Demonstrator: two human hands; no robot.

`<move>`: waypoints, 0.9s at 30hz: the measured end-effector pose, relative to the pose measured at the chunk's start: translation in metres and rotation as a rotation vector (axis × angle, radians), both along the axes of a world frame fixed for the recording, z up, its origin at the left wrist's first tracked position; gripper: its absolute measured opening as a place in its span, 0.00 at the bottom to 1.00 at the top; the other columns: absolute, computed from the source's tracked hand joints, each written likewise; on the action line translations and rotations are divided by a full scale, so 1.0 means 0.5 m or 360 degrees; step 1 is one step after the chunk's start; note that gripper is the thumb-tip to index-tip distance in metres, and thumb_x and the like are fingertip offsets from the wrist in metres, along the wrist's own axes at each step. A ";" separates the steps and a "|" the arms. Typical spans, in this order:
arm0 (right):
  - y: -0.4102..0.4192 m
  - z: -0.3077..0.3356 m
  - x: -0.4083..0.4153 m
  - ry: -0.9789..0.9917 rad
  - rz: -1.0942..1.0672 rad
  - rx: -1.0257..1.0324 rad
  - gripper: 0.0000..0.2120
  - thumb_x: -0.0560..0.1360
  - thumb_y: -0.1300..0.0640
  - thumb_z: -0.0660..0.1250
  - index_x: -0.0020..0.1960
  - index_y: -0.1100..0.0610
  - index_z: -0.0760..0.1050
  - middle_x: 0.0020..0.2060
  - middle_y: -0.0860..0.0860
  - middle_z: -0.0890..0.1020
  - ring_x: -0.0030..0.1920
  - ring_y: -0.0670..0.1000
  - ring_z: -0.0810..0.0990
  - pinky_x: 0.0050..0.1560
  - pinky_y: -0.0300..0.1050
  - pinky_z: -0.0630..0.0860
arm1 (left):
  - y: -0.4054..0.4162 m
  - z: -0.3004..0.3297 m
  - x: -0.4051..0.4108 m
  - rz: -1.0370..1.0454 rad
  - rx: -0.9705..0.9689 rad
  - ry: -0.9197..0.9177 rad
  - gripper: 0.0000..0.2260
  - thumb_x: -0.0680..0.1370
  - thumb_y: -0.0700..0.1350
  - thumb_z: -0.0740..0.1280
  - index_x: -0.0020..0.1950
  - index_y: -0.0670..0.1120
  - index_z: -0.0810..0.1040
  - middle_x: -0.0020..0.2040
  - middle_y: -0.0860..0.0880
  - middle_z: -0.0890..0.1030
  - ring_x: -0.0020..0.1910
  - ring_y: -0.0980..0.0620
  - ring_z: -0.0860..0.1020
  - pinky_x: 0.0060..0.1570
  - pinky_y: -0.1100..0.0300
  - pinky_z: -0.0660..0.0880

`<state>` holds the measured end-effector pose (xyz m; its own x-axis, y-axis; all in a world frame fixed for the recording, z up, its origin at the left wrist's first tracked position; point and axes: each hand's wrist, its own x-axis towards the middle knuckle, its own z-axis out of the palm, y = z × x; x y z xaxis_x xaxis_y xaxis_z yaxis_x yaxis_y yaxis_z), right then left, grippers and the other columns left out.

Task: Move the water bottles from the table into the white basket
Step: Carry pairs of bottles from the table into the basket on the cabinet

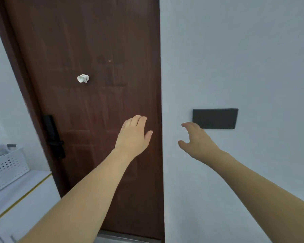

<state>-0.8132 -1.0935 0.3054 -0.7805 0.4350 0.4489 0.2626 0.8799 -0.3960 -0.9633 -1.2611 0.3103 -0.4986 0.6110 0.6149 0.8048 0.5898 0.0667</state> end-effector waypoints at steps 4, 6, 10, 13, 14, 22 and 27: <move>0.074 -0.002 0.102 -0.0014 -0.0006 -0.0058 0.30 0.76 0.53 0.66 0.75 0.56 0.60 0.74 0.51 0.63 0.72 0.52 0.63 0.68 0.44 0.61 | 0.091 -0.015 0.099 -0.0075 -0.0077 0.0020 0.25 0.82 0.53 0.61 0.75 0.42 0.66 0.74 0.44 0.69 0.72 0.44 0.67 0.74 0.50 0.62; 0.105 -0.006 0.140 -0.0009 -0.0031 -0.0068 0.30 0.76 0.53 0.65 0.75 0.56 0.59 0.74 0.50 0.63 0.72 0.52 0.63 0.67 0.44 0.61 | 0.133 -0.016 0.129 -0.0101 -0.0120 0.0008 0.25 0.82 0.54 0.60 0.76 0.43 0.65 0.75 0.44 0.68 0.73 0.44 0.67 0.74 0.50 0.62; 0.181 -0.008 0.232 -0.0002 -0.0128 -0.0103 0.30 0.76 0.53 0.65 0.75 0.56 0.59 0.74 0.51 0.63 0.72 0.52 0.63 0.68 0.45 0.62 | 0.210 -0.020 0.203 -0.0112 -0.0162 -0.0001 0.25 0.83 0.54 0.58 0.77 0.43 0.63 0.76 0.44 0.67 0.74 0.44 0.65 0.74 0.51 0.61; 0.245 -0.006 0.323 0.0006 -0.0155 -0.0140 0.30 0.76 0.53 0.65 0.75 0.56 0.60 0.74 0.51 0.63 0.72 0.52 0.63 0.68 0.46 0.63 | 0.268 -0.019 0.288 -0.0122 -0.0185 -0.0003 0.25 0.83 0.54 0.58 0.77 0.43 0.62 0.77 0.44 0.65 0.75 0.44 0.64 0.74 0.52 0.60; 0.267 -0.006 0.355 0.0014 -0.0159 -0.0136 0.30 0.76 0.53 0.65 0.75 0.56 0.60 0.74 0.51 0.63 0.72 0.52 0.63 0.67 0.45 0.63 | 0.291 -0.015 0.319 -0.0130 -0.0173 -0.0003 0.25 0.83 0.54 0.58 0.78 0.43 0.62 0.77 0.44 0.65 0.75 0.44 0.63 0.74 0.52 0.59; 0.451 -0.022 0.647 -0.0066 -0.0114 -0.0111 0.30 0.76 0.54 0.65 0.75 0.57 0.59 0.74 0.50 0.62 0.72 0.52 0.63 0.66 0.44 0.62 | 0.482 -0.031 0.612 -0.0121 -0.0064 -0.0118 0.25 0.83 0.52 0.60 0.77 0.42 0.63 0.76 0.43 0.66 0.74 0.43 0.63 0.74 0.52 0.61; 0.554 -0.008 0.795 -0.0081 -0.0183 -0.0128 0.31 0.75 0.54 0.65 0.75 0.57 0.60 0.74 0.51 0.63 0.72 0.53 0.63 0.67 0.46 0.63 | 0.593 -0.032 0.767 -0.0234 -0.0103 -0.0156 0.25 0.83 0.53 0.59 0.77 0.43 0.62 0.77 0.44 0.64 0.76 0.44 0.61 0.75 0.51 0.59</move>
<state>-0.4158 -0.8163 0.3017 -0.7444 0.5559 0.3701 0.3816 0.8089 -0.4474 -0.5800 -0.9646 0.2945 -0.4568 0.7183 0.5248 0.8741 0.4720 0.1148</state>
